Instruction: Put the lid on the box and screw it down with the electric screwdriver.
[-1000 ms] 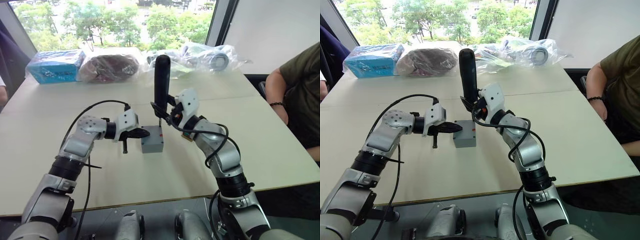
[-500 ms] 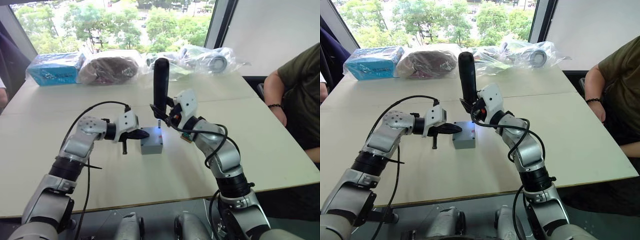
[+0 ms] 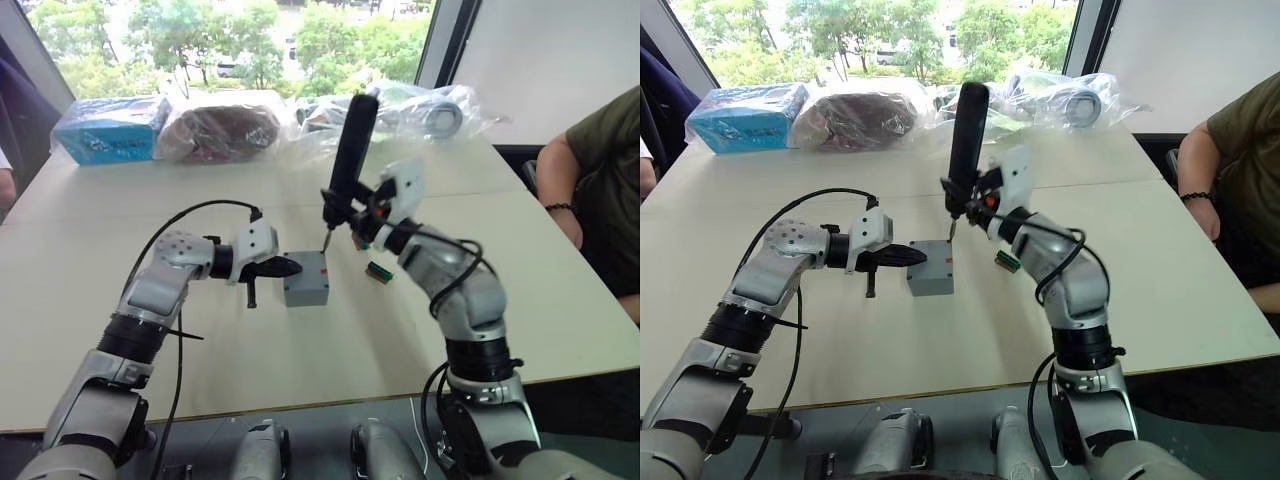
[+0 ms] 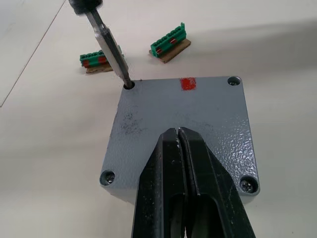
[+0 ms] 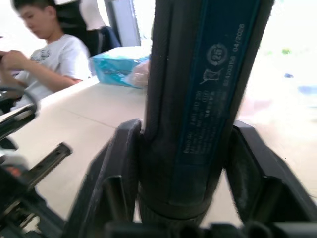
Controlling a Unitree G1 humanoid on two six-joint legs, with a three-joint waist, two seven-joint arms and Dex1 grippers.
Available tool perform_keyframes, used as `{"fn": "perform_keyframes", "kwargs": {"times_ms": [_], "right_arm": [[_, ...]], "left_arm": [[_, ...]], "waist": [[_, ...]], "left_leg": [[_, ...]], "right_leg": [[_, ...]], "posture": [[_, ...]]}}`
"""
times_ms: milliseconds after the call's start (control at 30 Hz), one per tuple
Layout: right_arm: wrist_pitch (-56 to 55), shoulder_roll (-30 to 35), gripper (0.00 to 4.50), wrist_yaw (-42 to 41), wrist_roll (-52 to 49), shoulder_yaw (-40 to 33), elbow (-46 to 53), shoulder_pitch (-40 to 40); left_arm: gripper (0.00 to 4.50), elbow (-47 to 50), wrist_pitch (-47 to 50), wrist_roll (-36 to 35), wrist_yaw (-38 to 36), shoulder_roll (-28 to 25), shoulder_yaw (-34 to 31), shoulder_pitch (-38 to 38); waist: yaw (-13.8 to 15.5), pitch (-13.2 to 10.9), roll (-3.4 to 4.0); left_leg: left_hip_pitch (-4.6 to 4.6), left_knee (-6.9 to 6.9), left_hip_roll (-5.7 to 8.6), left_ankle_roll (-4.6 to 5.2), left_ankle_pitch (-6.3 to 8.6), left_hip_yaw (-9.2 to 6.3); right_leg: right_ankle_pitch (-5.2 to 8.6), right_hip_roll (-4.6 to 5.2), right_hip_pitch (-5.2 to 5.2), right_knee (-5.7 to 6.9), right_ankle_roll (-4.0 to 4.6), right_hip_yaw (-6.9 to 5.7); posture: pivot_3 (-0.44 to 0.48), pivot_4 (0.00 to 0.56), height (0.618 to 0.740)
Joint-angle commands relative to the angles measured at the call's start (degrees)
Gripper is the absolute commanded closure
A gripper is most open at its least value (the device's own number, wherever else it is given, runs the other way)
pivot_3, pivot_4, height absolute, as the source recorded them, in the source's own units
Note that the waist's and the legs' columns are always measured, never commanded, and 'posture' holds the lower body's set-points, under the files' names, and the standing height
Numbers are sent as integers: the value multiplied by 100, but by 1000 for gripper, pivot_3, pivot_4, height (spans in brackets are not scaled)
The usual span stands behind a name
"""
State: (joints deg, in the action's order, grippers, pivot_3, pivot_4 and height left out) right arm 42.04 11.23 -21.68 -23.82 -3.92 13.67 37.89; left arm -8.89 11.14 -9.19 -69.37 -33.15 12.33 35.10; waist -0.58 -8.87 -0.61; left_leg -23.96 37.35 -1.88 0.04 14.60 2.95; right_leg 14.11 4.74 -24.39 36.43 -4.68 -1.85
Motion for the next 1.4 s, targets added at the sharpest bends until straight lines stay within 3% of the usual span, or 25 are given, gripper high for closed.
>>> {"fn": "perform_keyframes", "kwargs": {"times_ms": [33,133,267,467,700,1000,1067,1100,1167,1233,1400], "right_arm": [[1113,620,2601,94,-535,-479,791,597],[2277,1226,2601,330,-585,-687,595,955],[3761,2432,2601,198,-397,-142,-3,1391],[4438,3364,2601,-126,-160,842,-1101,1781],[4449,3473,2601,-627,95,1919,-2571,2052],[3884,3091,2601,-931,599,2367,-3914,2106],[3859,3051,1632,-991,662,2355,-4032,2130],[3814,3049,1508,-1027,693,2341,-4048,2134],[3736,3077,650,-1084,738,2262,-4001,2147],[3613,3197,101,-1180,781,2245,-3766,2152],[3400,3843,101,-1569,799,2195,-2540,2161]], "left_arm": [[4500,635,219,-313,-70,-108,-231,125],[4500,1057,481,-593,-93,-189,-397,240],[4500,1500,836,-980,-99,-283,-600,382],[4500,1954,1236,-1442,-49,-378,-796,453],[4500,2135,1384,-1626,54,-534,-911,419],[4500,2341,1570,-1771,220,-665,-996,399],[4500,2356,1610,-1792,254,-680,-1000,391],[4500,2362,1645,-1800,273,-691,-1001,383],[4500,2384,1705,-1801,311,-729,-1002,343],[4500,2409,1750,-1796,345,-778,-1024,282],[4500,2319,1766,-1692,446,-1054,-1151,98]], "waist": [[-6,-15,0],[-8,-20,-4],[-5,-33,1],[-39,-74,13],[-29,-84,12],[-28,-90,7],[-30,-90,6],[-25,-90,6],[-23,-90,5],[-13,-90,6],[-7,-96,11]], "left_leg": [[-19,2,1,0,0,0],[-37,4,5,1,0,0],[-40,-2,9,1,1,3],[-41,-1,11,2,1,7],[-42,-1,10,2,0,7],[-43,5,10,2,0,8],[-39,11,10,2,0,8],[-39,15,10,2,0,8],[-40,25,10,2,0,7],[-42,31,10,2,0,7],[-47,31,10,2,1,5]], "right_leg": [[-5,0,-16,0,-9,0],[-7,-3,-29,-6,-12,-5],[-7,-5,-29,-17,-12,-8],[-7,-11,-33,-19,-12,-2],[-7,-17,-35,-18,-12,-2],[-8,-17,-32,-19,-14,-3],[-10,-17,-26,-19,-18,-3],[-11,-17,-24,-19,-19,-3],[-12,-18,-19,-18,-21,-4],[-13,-17,-19,-18,-21,-4],[-13,-15,-23,-18,-23,-4]], "posture": [[0,150,740],[0,150,740],[0,150,740],[0,150,740],[0,150,740],[0,150,740],[0,150,740],[0,150,740],[0,150,740],[0,150,740],[0,150,740]]}}
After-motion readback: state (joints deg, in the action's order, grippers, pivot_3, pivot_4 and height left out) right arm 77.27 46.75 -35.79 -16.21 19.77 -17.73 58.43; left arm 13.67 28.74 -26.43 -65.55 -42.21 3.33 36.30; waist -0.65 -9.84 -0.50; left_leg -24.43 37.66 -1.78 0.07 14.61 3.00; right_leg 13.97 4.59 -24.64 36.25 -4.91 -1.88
